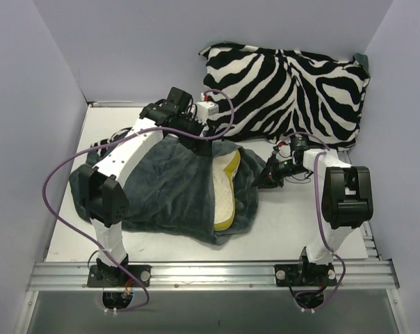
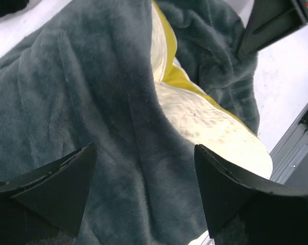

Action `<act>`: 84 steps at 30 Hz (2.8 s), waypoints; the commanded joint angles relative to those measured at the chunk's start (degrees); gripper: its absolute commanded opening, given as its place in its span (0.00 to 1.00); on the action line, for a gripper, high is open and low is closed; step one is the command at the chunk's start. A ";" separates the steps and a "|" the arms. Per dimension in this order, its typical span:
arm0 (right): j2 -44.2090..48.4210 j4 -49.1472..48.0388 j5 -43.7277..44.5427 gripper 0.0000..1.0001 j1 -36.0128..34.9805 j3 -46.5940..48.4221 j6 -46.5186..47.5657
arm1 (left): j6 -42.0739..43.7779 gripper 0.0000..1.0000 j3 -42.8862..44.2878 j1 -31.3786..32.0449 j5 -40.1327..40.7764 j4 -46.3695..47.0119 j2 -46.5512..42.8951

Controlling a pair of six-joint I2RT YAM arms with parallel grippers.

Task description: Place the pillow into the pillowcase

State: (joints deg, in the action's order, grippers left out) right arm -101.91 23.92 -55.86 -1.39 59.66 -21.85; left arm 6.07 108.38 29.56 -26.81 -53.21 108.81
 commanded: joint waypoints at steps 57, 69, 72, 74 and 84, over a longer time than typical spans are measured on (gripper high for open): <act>-3.29 6.67 -2.15 0.38 -20.85 -0.42 4.01 | -10.98 0.69 -39.82 10.23 -2.73 9.96 -26.55; 0.83 -14.06 -10.41 0.04 -19.88 -9.38 -10.31 | -18.72 0.68 -43.16 22.03 10.89 20.95 -18.56; 1.71 -20.65 -11.99 0.00 -19.97 -12.10 -15.14 | -17.93 0.44 -41.76 22.55 10.63 21.66 -15.57; 1.80 -28.64 -12.87 0.00 -19.97 -14.55 -21.02 | -17.58 0.15 -39.93 22.99 8.19 23.24 -14.86; -8.99 -94.26 -7.78 0.00 -23.13 -18.29 -71.18 | -21.09 0.00 -25.51 27.48 -7.55 31.85 -18.11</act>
State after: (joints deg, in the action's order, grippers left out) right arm -106.41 -36.75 -67.81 -22.35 37.50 -68.01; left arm -11.97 76.64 55.00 -25.04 -31.00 94.15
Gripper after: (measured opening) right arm 0.108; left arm 0.007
